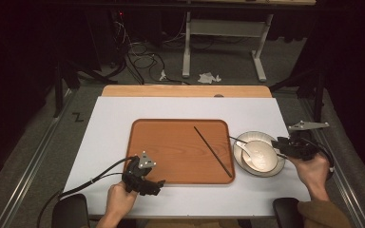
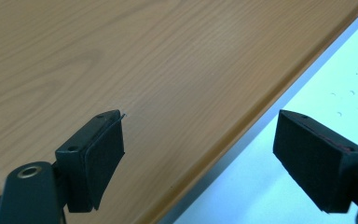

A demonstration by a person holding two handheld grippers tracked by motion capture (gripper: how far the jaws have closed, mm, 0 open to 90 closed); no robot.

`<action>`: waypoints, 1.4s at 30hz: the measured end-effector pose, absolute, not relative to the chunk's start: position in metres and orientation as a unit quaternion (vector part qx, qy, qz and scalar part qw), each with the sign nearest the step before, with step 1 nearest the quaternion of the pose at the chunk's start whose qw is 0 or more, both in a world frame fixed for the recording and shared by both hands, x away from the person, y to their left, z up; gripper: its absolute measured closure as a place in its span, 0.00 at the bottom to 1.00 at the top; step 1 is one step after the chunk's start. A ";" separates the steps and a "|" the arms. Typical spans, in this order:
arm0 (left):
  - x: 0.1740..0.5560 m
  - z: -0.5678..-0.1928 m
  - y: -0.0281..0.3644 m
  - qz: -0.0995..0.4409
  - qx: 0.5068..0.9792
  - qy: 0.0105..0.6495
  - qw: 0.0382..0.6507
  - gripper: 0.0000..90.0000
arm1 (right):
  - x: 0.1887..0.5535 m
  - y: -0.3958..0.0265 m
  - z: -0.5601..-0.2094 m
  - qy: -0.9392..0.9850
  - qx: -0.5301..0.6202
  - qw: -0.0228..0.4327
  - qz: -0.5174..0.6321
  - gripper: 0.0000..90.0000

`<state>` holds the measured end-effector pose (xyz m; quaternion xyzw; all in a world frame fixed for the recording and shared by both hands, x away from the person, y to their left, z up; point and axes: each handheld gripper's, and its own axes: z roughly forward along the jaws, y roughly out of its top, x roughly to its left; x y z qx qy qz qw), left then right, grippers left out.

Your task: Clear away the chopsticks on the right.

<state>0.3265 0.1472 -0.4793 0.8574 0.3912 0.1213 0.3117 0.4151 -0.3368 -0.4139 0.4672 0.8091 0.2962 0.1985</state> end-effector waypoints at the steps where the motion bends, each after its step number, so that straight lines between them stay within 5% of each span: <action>1: 0.326 -0.480 0.147 0.121 0.858 0.391 0.311 0.18 | 0.415 -0.340 -0.416 0.806 0.473 0.196 0.296 0.75; 32: 0.335 -0.483 0.146 0.107 0.859 0.396 0.306 0.18 | 0.434 -0.355 -0.451 0.831 0.507 0.119 0.196 0.73; 42: 0.337 -0.484 0.146 0.105 0.859 0.396 0.307 0.18 | 0.436 -0.351 -0.459 0.838 0.500 0.123 0.182 0.86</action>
